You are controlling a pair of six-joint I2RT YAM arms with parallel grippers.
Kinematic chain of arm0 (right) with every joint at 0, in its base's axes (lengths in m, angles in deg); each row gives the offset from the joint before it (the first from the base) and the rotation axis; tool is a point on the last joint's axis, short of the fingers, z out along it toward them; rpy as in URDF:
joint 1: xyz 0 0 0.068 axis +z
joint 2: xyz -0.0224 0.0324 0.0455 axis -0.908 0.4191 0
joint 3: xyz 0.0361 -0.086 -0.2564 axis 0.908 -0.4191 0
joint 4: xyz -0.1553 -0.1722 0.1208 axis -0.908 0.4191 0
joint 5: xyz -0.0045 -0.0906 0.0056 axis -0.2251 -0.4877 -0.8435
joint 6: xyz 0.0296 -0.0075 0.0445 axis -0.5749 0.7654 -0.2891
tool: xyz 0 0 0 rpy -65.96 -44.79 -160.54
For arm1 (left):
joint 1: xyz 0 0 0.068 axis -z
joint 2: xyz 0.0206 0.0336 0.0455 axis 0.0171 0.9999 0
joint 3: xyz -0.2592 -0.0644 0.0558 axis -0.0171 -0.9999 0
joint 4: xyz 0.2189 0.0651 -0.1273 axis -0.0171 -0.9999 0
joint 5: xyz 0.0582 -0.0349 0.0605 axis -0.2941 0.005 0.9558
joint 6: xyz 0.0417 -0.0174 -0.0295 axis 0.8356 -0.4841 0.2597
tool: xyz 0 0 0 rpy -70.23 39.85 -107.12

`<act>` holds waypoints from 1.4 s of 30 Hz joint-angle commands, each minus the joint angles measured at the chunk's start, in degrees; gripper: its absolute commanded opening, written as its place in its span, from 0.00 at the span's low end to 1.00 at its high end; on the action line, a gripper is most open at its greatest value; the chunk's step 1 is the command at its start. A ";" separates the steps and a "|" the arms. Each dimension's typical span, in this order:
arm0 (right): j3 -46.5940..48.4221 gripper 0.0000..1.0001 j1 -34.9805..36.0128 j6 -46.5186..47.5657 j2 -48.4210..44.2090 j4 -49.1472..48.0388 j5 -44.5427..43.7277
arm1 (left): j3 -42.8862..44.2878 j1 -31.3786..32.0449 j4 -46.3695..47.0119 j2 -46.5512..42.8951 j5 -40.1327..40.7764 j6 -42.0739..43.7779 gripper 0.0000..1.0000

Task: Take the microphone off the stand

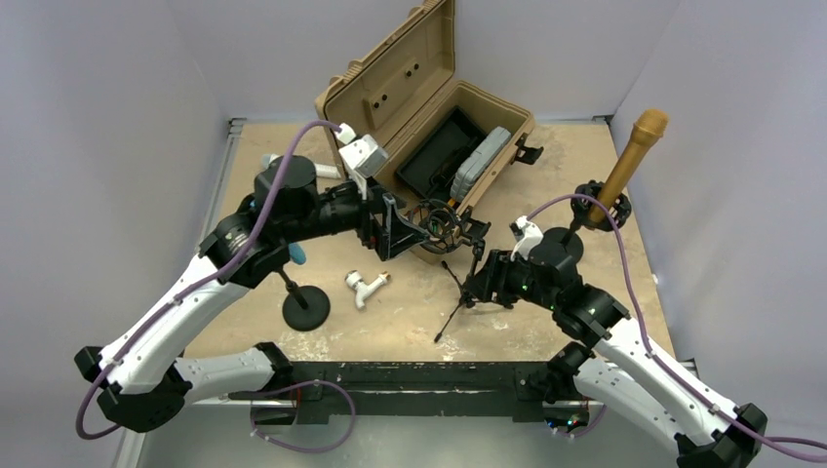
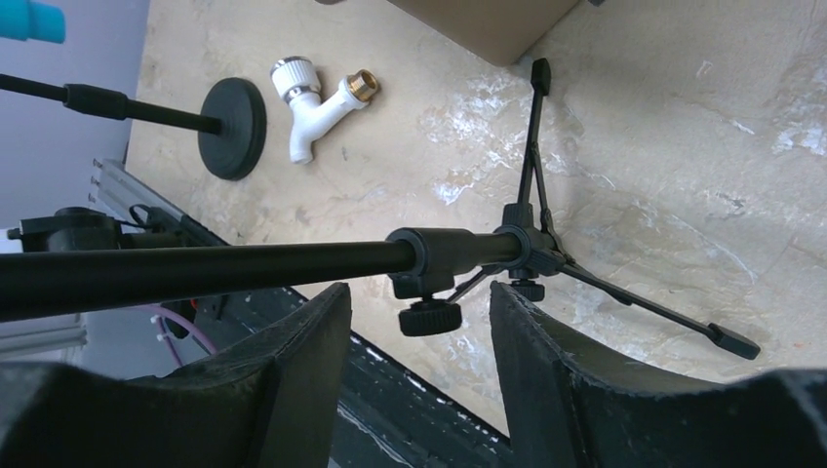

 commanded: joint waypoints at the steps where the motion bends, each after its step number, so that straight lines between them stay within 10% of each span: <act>1: 5.11 0.55 0.19 0.73 -0.83 -0.61 0.82 | -0.52 0.31 3.23 -3.88 -0.55 0.90 0.89; 42: -6.97 0.54 0.14 13.06 -6.35 -42.62 5.22 | -9.30 0.46 7.21 -8.67 -20.49 3.47 0.82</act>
